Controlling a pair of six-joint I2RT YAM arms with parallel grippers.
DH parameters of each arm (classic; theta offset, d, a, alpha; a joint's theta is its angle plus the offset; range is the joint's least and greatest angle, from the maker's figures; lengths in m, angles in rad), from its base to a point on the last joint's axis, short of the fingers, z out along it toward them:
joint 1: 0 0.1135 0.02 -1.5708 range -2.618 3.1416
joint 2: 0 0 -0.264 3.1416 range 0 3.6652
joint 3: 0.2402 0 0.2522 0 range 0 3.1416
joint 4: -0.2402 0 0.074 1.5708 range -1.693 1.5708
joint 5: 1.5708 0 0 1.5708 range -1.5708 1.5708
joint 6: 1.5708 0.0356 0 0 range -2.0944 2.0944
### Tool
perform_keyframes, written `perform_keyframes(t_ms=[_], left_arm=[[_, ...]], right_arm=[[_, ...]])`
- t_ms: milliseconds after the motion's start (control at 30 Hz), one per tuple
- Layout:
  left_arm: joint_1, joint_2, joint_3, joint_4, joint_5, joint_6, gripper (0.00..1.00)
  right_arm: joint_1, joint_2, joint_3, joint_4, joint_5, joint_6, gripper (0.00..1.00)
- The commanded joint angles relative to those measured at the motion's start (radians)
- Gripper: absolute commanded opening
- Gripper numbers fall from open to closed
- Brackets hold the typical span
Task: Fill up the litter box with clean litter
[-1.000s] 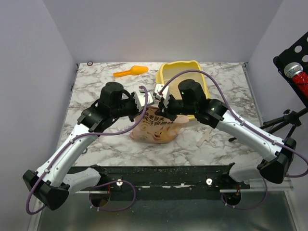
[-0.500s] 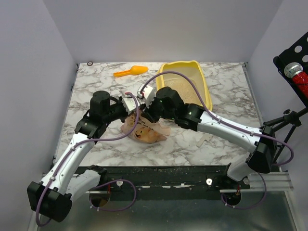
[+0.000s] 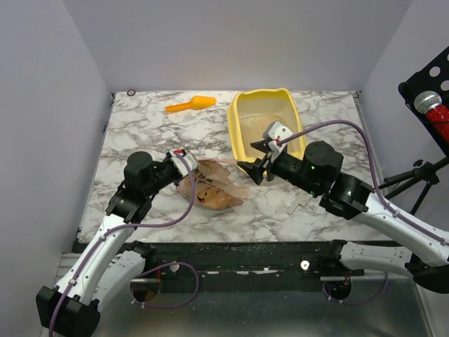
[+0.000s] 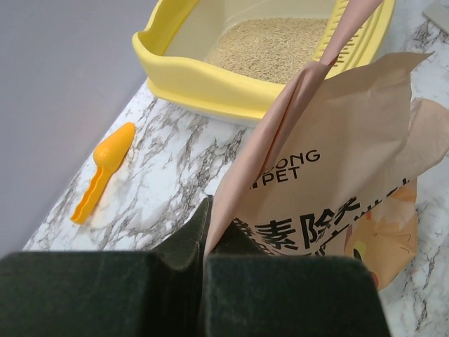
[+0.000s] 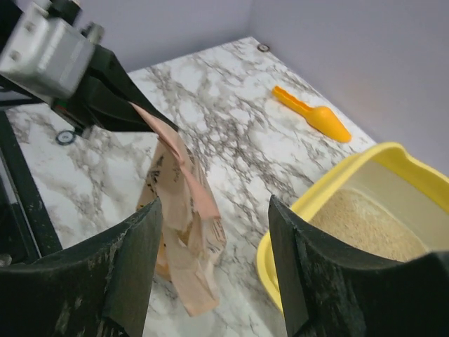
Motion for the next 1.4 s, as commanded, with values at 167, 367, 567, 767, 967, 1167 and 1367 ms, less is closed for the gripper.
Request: perform_keyframes(t_ms=[167, 367, 567, 767, 967, 1167, 1367], left_arm=[[-0.009, -0.049, -0.029, 0.104, -0.089, -0.030, 0.00], [-0.010, -0.067, -0.052, 0.143, -0.118, -0.037, 0.00], [-0.012, -0.054, -0.052, 0.163, -0.168, -0.060, 0.00], [-0.013, -0.055, -0.057, 0.160, -0.174, -0.080, 0.00], [-0.013, -0.081, -0.071, 0.159, -0.199, -0.108, 0.00], [-0.013, -0.093, -0.081, 0.154, -0.228, -0.116, 0.00], [-0.013, -0.100, -0.091, 0.169, -0.231, -0.119, 0.00]], right_arm=[[-0.153, 0.045, -0.177, 0.041, -0.087, 0.055, 0.50], [-0.184, 0.160, -0.177, 0.131, -0.196, 0.078, 0.07], [-0.198, 0.217, -0.209, 0.254, -0.342, 0.097, 0.00], [-0.218, 0.289, -0.212, 0.334, -0.469, 0.096, 0.00], [-0.228, 0.350, -0.214, 0.363, -0.583, 0.075, 0.00], [-0.230, 0.375, -0.212, 0.326, -0.693, 0.048, 0.00], [-0.236, 0.408, -0.182, 0.218, -0.778, 0.003, 0.00]])
